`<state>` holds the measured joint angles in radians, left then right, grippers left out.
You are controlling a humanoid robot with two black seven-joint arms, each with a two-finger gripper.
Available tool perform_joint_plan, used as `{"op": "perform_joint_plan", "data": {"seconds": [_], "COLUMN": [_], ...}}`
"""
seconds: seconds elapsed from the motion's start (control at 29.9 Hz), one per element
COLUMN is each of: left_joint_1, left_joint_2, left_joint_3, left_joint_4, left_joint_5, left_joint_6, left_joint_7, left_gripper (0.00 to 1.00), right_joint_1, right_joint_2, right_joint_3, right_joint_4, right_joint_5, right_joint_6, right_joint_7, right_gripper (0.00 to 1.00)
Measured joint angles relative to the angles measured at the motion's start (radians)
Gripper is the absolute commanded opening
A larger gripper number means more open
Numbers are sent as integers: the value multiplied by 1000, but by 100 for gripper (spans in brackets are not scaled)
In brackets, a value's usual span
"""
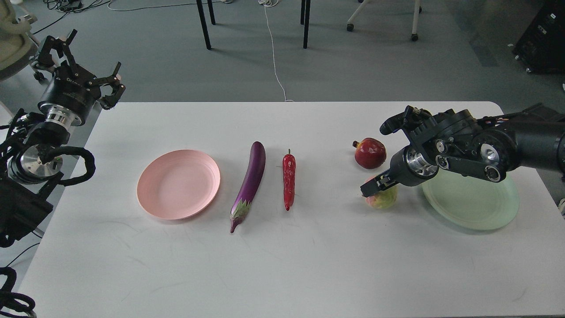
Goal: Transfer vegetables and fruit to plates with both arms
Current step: 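Grasp the yellow-green peach with the right gripper, then carry the peach onto the pale green plate and release it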
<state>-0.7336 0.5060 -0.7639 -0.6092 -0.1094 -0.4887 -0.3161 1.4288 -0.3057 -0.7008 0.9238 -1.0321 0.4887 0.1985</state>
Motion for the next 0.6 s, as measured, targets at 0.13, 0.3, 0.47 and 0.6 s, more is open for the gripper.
{"op": "perform_joint_plan", "data": {"seconds": [0.13,0.3,0.47,0.6], "left_joint_1": [0,0,0,0], "left_joint_2": [0,2,20,26], "left_joint_3": [0,0,0,0], "left_joint_4": [0,0,0,0], "left_joint_5": [-1,-1,-1,-1], "left_joint_6": [0,0,0,0], "left_joint_7": [0,0,1,2], "left_gripper": [99,99,99,99], "right_joint_1": [1,77,183,197], "right_joint_2": [-1,-66,-246,-381], "right_joint_3": [1,5,11,11], "right_joint_4": [4,49,154,188], "right_joint_5": [-19,-21,-45,-128], "right_joint_6": [0,0,0,0], "right_joint_7": [-1,-2,-6,-8], "right_gripper": [49,48,48,48]}}
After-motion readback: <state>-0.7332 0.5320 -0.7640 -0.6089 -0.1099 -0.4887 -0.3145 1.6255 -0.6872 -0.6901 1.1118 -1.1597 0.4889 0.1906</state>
